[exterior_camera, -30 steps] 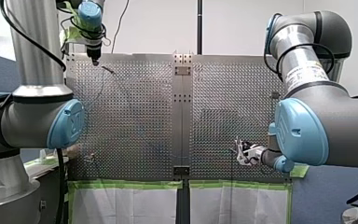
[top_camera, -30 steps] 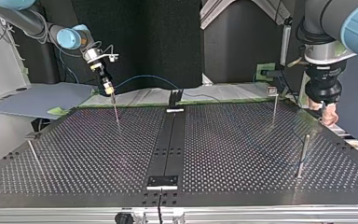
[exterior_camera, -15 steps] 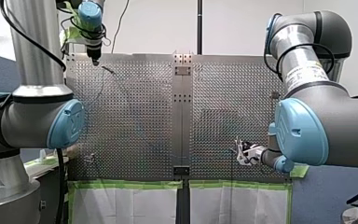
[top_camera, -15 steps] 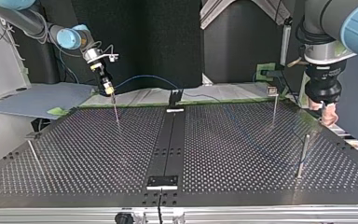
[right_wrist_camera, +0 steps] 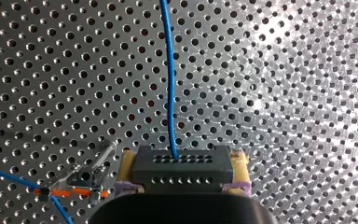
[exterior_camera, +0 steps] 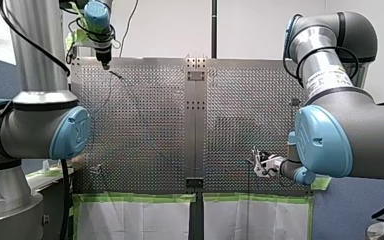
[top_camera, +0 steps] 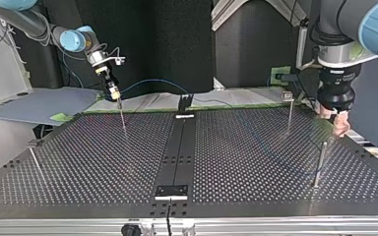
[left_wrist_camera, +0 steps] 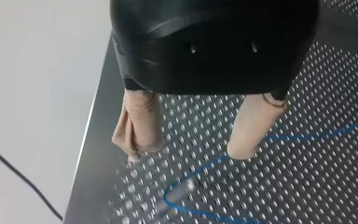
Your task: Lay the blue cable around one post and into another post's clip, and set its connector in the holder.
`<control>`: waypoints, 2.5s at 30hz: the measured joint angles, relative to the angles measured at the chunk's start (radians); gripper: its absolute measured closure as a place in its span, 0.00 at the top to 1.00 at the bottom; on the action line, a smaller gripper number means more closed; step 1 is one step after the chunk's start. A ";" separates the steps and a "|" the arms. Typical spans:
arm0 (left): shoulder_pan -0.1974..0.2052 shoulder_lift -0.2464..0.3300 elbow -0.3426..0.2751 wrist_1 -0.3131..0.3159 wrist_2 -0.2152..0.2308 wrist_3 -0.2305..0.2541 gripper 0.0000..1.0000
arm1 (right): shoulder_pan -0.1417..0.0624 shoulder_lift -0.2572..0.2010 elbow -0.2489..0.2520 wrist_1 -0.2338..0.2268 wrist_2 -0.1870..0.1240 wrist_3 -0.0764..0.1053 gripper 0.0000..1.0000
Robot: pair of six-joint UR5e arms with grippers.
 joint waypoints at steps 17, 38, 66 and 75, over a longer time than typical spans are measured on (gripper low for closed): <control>-0.092 0.018 -0.096 0.080 0.150 0.077 1.00 | 0.002 0.000 -0.002 0.000 0.000 0.000 0.00; -0.274 -0.162 -0.279 0.263 0.074 -0.090 1.00 | 0.003 -0.002 -0.003 0.005 0.010 -0.007 0.00; -0.520 -0.407 -0.379 0.508 -0.157 -0.285 1.00 | 0.004 -0.002 -0.003 0.005 0.043 -0.011 0.00; -0.591 -0.479 -0.380 0.580 -0.141 -0.293 1.00 | 0.005 -0.002 -0.003 0.005 0.045 -0.011 0.00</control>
